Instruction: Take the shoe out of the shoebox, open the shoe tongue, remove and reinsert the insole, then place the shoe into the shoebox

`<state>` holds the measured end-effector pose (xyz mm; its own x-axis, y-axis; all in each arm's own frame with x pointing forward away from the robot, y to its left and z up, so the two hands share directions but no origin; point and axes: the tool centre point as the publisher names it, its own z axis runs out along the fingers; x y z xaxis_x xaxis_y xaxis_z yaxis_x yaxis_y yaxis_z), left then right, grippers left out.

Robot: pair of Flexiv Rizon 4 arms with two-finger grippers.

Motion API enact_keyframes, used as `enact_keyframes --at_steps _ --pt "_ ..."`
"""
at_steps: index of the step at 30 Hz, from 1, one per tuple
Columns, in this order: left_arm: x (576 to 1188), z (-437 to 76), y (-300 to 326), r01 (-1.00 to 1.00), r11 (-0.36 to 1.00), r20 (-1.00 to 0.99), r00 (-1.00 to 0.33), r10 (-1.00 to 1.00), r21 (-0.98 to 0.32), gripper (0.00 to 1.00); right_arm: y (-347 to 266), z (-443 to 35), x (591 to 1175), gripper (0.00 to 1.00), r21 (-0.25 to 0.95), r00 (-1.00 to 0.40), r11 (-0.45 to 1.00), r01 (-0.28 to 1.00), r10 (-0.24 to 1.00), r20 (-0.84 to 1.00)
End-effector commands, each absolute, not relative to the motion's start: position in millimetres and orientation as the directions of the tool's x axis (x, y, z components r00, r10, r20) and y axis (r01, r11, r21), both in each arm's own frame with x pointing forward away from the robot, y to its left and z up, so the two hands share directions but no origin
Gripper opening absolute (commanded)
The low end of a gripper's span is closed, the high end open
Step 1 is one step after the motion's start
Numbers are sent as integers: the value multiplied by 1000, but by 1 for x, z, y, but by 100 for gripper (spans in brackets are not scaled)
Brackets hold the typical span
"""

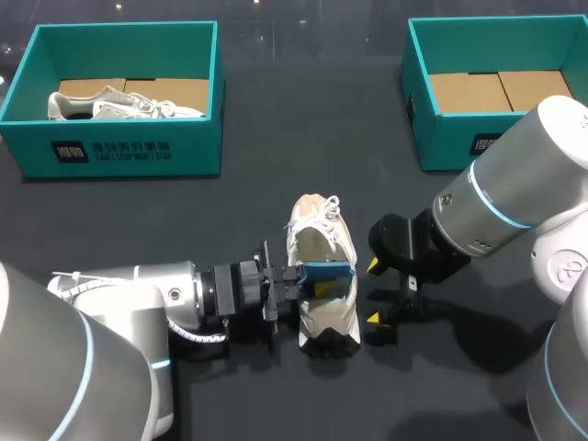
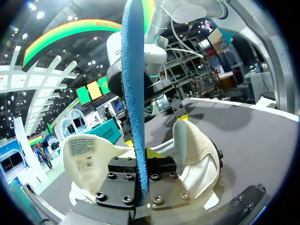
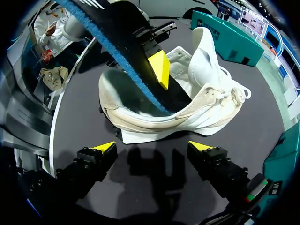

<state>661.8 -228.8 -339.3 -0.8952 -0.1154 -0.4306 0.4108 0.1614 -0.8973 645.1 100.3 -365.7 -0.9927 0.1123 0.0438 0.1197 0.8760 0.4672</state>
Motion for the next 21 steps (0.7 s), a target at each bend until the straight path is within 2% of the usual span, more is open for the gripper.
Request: enact_keyframes --at_steps 1,8,9,10,15,21 --pt "666 -347 -227 409 162 -427 -898 -104 -898 0 100 -366 644 100 469 -993 875 120 113 42" --pt "661 -339 -228 420 132 -433 -896 -95 -898 0 100 -366 644 100 469 -993 875 120 113 42" --pt "661 -338 -229 425 127 -437 -895 -93 -896 3 100 -366 644 100 469 -993 875 120 113 42" --pt "660 -335 -229 428 120 -440 -893 -92 -896 12 100 -366 644 100 469 -993 875 120 113 42" --pt "658 -324 -232 450 93 -457 -884 -94 -888 23 100 -366 644 100 469 -993 875 120 113 42" --pt "653 -306 -236 483 62 -487 -869 -88 -873 26 100 -366 644 100 469 -993 875 120 113 42"
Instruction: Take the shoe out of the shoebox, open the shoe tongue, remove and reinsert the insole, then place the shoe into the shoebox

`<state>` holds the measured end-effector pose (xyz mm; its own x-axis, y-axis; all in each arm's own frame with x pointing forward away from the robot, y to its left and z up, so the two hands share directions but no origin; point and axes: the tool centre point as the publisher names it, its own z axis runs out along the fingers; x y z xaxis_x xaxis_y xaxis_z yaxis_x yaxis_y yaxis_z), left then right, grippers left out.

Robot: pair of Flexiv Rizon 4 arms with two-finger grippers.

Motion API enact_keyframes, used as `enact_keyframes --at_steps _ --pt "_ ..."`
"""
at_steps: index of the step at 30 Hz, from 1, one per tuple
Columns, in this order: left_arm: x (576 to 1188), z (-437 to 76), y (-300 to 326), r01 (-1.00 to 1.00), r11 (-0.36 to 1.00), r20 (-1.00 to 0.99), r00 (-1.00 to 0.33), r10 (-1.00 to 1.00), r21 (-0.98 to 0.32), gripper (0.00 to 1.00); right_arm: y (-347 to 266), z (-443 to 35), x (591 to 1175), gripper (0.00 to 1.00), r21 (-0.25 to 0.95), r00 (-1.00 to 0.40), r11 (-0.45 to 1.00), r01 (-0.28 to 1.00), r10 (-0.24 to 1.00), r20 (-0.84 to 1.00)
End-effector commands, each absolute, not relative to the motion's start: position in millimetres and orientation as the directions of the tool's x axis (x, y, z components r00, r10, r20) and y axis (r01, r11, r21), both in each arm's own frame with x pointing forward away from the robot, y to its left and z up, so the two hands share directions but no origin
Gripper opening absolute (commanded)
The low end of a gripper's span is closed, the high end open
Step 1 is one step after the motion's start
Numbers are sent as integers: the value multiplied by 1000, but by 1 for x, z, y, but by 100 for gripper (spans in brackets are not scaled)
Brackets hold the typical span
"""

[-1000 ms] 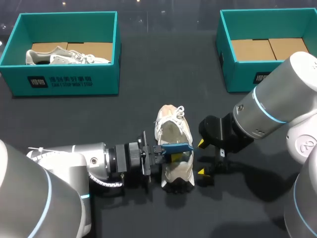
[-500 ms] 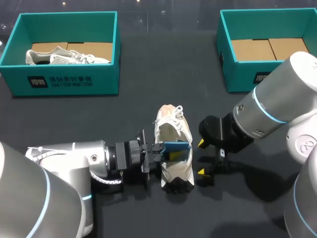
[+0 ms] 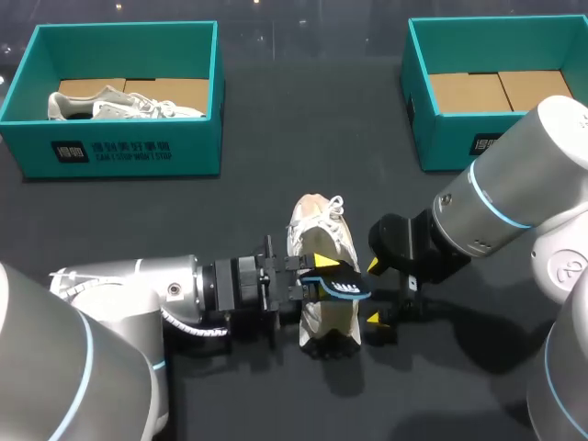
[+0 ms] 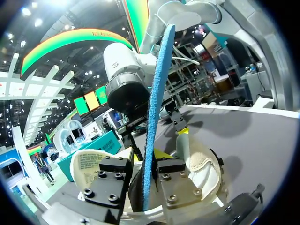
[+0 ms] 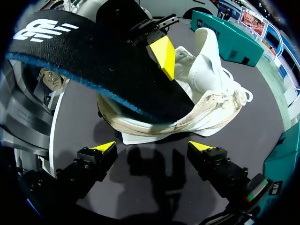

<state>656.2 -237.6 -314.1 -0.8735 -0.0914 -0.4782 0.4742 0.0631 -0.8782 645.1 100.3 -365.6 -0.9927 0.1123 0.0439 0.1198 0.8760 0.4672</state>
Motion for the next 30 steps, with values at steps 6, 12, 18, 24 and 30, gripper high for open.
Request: enact_keyframes --at_steps 6,12,18,24,30 --pt "647 -290 -242 519 55 -521 -851 -58 -853 28 100 -366 644 100 469 -993 875 120 113 42" --pt "638 -278 -249 542 46 -543 -839 -19 -839 26 100 -366 644 100 469 -993 875 120 113 42" --pt "632 -280 -252 568 18 -568 -823 3 -823 0 100 -366 644 100 469 -993 875 120 113 42" --pt "636 -294 -248 592 15 -592 -806 -1 -806 0 100 -366 644 100 469 -993 875 120 113 42" --pt "644 -308 -243 611 -21 -610 -792 -31 -791 0 100 -366 644 100 469 -993 875 120 113 42"
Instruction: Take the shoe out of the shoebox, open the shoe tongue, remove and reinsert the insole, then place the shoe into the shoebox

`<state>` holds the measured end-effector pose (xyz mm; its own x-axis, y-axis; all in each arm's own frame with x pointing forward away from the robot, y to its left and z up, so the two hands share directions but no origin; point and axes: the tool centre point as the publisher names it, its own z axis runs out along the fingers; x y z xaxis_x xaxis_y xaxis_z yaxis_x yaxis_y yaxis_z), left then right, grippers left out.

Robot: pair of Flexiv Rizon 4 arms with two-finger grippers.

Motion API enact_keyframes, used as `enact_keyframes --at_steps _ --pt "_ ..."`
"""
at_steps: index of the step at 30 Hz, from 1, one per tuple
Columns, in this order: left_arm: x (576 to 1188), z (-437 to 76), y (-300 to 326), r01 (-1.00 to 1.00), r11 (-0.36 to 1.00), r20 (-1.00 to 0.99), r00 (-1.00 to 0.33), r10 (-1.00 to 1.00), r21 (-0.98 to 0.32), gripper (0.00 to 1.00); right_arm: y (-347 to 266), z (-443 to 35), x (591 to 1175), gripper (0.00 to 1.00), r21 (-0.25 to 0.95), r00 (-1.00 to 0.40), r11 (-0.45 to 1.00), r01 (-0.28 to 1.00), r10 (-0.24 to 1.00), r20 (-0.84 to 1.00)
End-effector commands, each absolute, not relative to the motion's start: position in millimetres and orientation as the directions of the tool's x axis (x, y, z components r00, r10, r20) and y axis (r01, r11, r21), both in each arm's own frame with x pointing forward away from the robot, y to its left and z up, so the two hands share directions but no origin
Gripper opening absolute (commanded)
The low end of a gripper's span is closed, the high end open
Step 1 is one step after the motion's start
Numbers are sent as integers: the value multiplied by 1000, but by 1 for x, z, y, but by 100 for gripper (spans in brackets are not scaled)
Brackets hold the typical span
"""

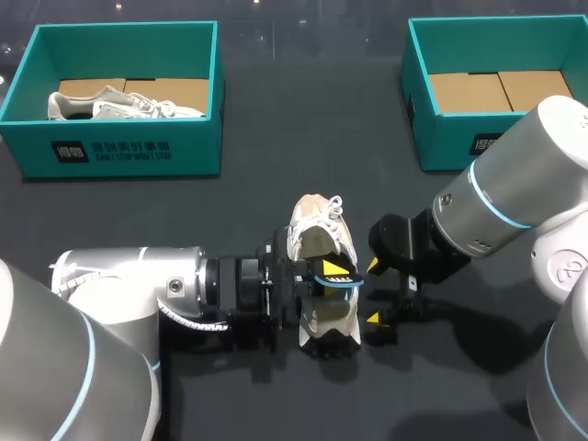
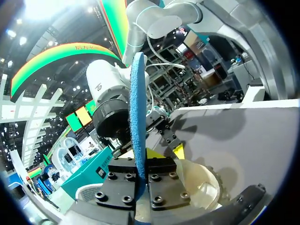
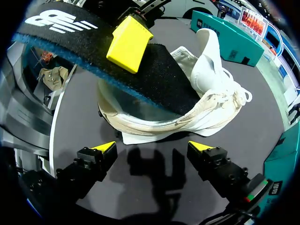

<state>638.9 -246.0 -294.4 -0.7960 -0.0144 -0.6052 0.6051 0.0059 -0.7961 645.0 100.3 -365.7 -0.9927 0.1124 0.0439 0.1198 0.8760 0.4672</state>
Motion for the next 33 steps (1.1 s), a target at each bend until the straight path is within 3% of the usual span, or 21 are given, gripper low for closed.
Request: enact_keyframes --at_steps 1,20,21,25,33 --pt "645 -309 -243 612 -21 -611 -791 -36 -791 0 100 -366 644 100 469 -993 875 120 113 42" --pt "664 -325 -240 587 47 -588 -808 -40 -808 0 100 -366 644 100 469 -993 875 120 113 42" --pt "663 -322 -241 588 43 -589 -807 -39 -808 15 100 -366 644 100 469 -993 875 120 113 42" --pt "655 -309 -243 599 19 -599 -800 -35 -801 33 100 -366 644 100 469 -993 875 120 113 42" --pt "641 -287 -248 621 -34 -621 -784 -23 -783 37 100 -366 644 100 469 -993 875 120 113 42"
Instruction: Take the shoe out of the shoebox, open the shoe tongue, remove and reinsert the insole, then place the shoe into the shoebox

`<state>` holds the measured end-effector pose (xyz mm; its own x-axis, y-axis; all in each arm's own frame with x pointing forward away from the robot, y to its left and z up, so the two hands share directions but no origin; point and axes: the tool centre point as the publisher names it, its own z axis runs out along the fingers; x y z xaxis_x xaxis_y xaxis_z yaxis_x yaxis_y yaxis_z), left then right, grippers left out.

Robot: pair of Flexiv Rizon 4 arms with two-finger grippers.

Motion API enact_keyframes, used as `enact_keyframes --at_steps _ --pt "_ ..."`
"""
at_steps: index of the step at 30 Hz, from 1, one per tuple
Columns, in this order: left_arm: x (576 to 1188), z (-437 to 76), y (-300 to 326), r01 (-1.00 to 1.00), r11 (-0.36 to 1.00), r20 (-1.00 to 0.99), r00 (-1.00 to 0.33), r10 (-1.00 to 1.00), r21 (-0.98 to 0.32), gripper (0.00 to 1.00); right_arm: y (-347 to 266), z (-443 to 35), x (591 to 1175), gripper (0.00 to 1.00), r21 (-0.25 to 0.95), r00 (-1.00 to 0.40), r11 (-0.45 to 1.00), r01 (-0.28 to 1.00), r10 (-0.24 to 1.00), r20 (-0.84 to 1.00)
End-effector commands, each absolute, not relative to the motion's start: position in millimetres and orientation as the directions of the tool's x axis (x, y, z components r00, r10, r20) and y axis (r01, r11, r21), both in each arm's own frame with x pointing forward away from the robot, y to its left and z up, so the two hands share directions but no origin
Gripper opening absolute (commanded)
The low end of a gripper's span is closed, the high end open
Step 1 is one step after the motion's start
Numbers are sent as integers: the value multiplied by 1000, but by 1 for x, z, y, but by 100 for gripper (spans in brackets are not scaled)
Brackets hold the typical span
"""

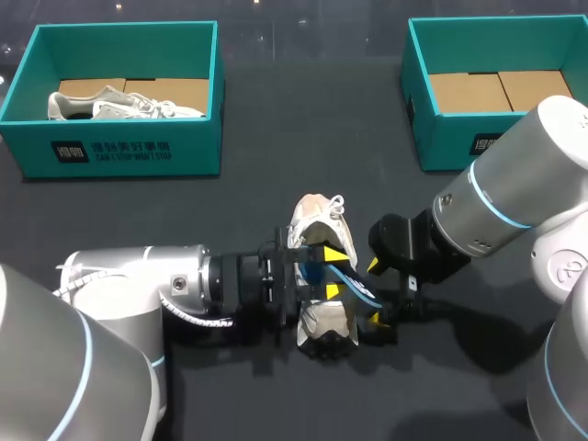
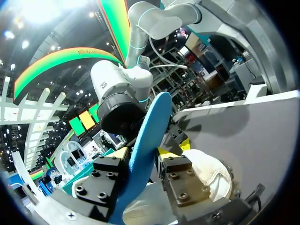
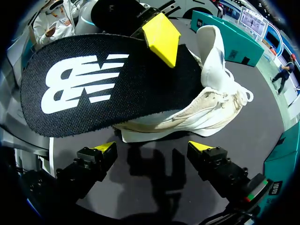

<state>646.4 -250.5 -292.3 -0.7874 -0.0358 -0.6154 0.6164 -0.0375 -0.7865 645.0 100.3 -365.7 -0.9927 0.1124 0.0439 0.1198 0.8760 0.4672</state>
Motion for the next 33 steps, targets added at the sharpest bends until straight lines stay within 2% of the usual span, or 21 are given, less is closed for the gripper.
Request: enact_keyframes --at_steps 1,4,8,11,33 --pt "639 -285 -249 626 -32 -626 -780 -17 -779 37 100 -366 644 100 469 -993 875 120 113 42" --pt "637 -283 -249 635 -16 -635 -772 2 -772 32 100 -366 644 100 469 -993 875 120 113 42" --pt "637 -286 -248 634 5 -634 -773 16 -773 10 100 -366 644 100 469 -993 875 120 113 42" --pt "638 -289 -246 630 15 -630 -776 27 -776 0 100 -366 644 100 469 -993 875 120 113 42" --pt "658 -329 -224 589 86 -588 -808 38 -803 0 100 -366 644 100 469 -993 875 120 113 42"
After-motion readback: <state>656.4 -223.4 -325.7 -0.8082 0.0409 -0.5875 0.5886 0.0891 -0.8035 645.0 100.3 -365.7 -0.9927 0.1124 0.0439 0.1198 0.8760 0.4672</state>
